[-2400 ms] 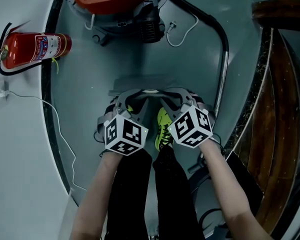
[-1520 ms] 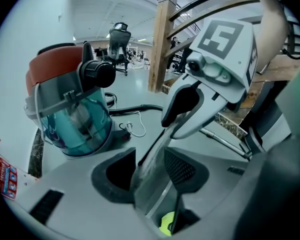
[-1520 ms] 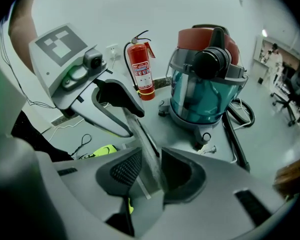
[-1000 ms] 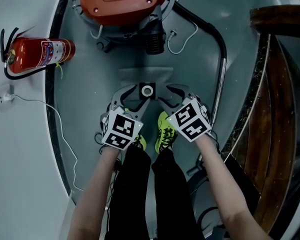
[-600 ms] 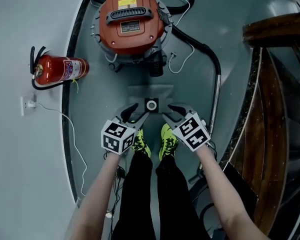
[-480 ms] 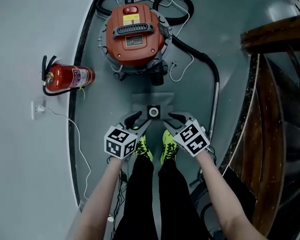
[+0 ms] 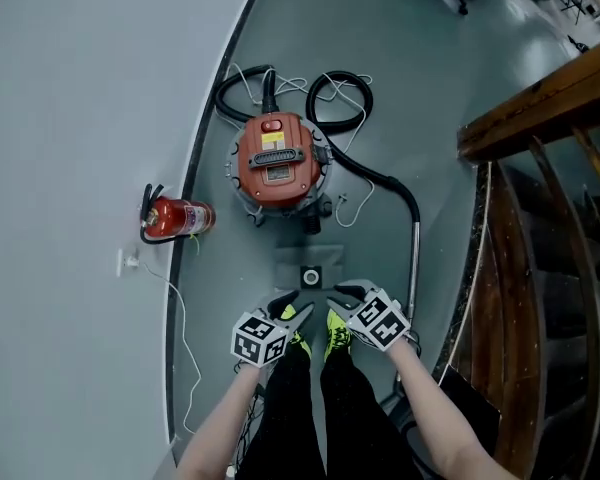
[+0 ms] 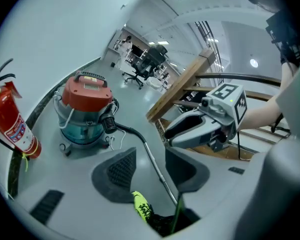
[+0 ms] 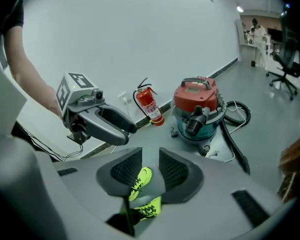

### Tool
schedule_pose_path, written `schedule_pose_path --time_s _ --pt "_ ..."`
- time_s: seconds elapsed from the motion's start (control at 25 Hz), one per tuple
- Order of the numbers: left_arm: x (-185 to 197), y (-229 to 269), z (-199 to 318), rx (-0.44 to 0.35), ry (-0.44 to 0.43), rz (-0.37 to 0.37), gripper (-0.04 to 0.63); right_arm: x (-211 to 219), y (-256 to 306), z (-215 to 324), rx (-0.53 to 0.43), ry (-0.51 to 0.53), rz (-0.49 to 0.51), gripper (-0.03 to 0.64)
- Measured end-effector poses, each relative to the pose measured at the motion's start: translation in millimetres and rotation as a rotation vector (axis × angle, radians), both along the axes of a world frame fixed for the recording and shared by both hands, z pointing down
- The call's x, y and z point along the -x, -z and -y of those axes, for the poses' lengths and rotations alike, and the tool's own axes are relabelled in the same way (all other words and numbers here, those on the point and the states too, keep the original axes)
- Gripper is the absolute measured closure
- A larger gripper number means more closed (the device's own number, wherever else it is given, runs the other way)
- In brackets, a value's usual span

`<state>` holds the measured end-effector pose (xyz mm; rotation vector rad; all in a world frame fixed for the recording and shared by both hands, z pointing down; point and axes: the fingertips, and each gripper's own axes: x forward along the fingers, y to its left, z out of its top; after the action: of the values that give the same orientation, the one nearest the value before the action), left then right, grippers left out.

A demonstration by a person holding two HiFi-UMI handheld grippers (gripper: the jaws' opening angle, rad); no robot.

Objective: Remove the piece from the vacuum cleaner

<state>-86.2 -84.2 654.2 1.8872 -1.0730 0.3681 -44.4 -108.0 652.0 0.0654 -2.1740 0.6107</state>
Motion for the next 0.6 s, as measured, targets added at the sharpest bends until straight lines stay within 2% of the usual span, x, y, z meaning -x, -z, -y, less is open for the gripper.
schedule_pose_path --time_s 0.28,0.6 --pt "1.5 55.3 17.1 -0.029 0.070 -0.012 0.405 0.0 48.6 9.5 -0.020 -0.015 0.025 0.500" --pt "-3.2 109.0 16.9 -0.037 0.059 -0.009 0.405 2.9 100.4 13.4 -0.036 -0.005 0.050 0.499"
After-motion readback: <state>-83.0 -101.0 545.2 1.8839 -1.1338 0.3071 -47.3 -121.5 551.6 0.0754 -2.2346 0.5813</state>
